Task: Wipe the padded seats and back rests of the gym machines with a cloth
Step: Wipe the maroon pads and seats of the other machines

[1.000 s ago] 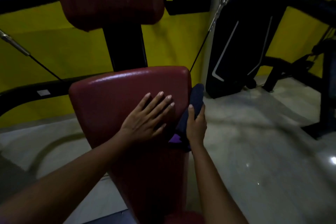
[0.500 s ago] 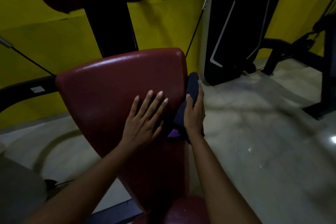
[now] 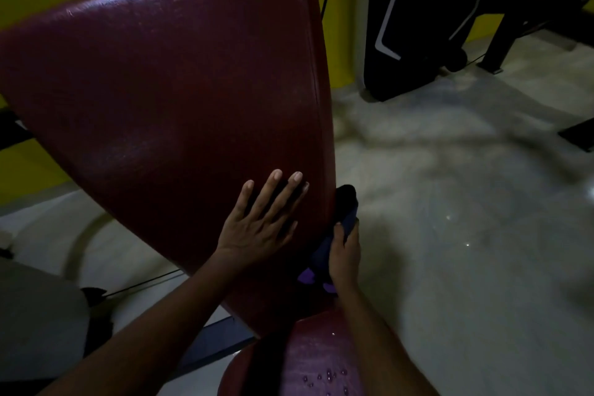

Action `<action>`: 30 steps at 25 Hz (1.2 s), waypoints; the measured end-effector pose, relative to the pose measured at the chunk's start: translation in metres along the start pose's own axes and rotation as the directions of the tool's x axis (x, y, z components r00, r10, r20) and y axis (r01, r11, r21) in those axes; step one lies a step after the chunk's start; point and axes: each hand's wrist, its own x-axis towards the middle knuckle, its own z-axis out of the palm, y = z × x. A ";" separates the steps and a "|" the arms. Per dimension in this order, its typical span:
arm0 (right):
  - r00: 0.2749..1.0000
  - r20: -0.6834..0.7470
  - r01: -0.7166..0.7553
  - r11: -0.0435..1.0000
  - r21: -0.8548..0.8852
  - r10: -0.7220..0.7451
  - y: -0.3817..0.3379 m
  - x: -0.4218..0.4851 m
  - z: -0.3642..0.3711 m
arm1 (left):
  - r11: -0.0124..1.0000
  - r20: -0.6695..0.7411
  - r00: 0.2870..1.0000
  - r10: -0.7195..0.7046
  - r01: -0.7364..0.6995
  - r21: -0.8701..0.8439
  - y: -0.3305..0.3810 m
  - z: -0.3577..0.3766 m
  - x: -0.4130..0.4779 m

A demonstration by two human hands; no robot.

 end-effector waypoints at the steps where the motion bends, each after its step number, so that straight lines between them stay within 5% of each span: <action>1: 0.999 0.046 -0.004 1.000 -0.007 0.005 -0.005 0.003 -0.004 | 1.000 -0.002 1.000 -0.002 0.002 0.000 0.001 -0.001 0.000; 6: 0.978 0.071 0.191 0.976 0.104 -0.199 -0.052 0.017 -0.003 | 0.999 0.027 0.999 -0.019 0.020 -0.039 0.016 0.002 -0.013; 15: 0.995 0.051 -0.084 0.996 -0.021 0.085 0.078 -0.004 0.005 | 0.988 0.159 0.986 -0.056 0.077 -0.135 0.062 0.013 -0.057; 21: 0.997 0.075 0.037 0.968 -0.247 -0.019 0.044 -0.018 -0.019 | 0.862 0.355 0.933 -0.053 0.222 -0.456 0.057 -0.027 -0.059; 23: 0.996 0.050 0.082 0.977 -0.195 -0.073 0.016 -0.036 -0.028 | 0.674 0.462 0.881 -0.105 0.404 -0.619 0.052 -0.052 -0.053; 25: 0.995 0.049 0.089 0.985 -0.145 -0.082 -0.019 -0.065 -0.037 | 0.342 0.588 0.783 -0.204 0.620 -0.706 0.042 -0.088 -0.042; 28: 0.985 0.151 0.105 0.988 -0.110 -0.088 -0.067 -0.116 -0.042 | -0.237 0.800 0.466 -0.377 0.787 -0.570 0.019 -0.142 -0.030; 30: 0.973 0.211 0.123 0.985 -0.124 -0.095 -0.101 -0.148 -0.039 | -0.536 0.902 0.287 -0.324 0.730 -0.425 -0.002 -0.170 -0.024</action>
